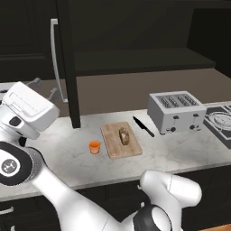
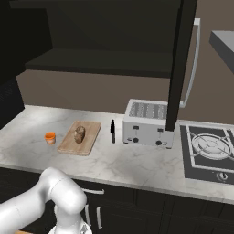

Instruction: Pick the bread, place it on the cutting board, pick the jam, place it on the counter, and close the cabinet.

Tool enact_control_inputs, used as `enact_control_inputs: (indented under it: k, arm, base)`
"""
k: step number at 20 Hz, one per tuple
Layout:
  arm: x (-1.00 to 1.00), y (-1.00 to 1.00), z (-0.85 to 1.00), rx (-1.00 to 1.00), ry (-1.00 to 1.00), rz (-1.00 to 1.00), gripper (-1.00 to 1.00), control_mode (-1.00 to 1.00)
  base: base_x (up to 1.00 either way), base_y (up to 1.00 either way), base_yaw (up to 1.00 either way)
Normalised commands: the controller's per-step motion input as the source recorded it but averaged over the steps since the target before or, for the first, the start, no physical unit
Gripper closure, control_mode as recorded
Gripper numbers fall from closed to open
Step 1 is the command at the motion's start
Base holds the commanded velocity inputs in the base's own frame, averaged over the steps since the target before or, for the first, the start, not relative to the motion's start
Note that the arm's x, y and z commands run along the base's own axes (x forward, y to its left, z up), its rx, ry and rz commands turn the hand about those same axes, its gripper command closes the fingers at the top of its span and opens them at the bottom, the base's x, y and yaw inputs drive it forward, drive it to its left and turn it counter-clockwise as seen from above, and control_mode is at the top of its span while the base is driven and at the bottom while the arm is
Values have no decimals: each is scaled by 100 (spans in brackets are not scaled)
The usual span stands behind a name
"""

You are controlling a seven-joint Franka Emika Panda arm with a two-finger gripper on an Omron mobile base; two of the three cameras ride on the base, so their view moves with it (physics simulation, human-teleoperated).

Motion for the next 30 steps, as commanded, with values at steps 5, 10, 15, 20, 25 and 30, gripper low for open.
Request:
enact_control_inputs:
  k: [5, 10, 15, 20, 25, 30]
  arm:
    - [0, 0, 0, 0, 0, -7, -100, -100]
    - [0, 0, 0, 0, 0, -7, -100, -100]
    - [1, -1, 0, 1, 0, -7, -100, -100]
    - [4, -3, 1, 1, 0, -7, -100, -100]
    - [0, -1, 0, 0, 0, -6, -100, -100]
    - [0, -2, 0, 0, -1, -5, -100, -100]
  base:
    - [0, 0, 0]
    - [0, 0, 0]
    - [0, 0, 0]
    - [0, 0, 0]
    - [0, 0, 0]
    - [0, 0, 0]
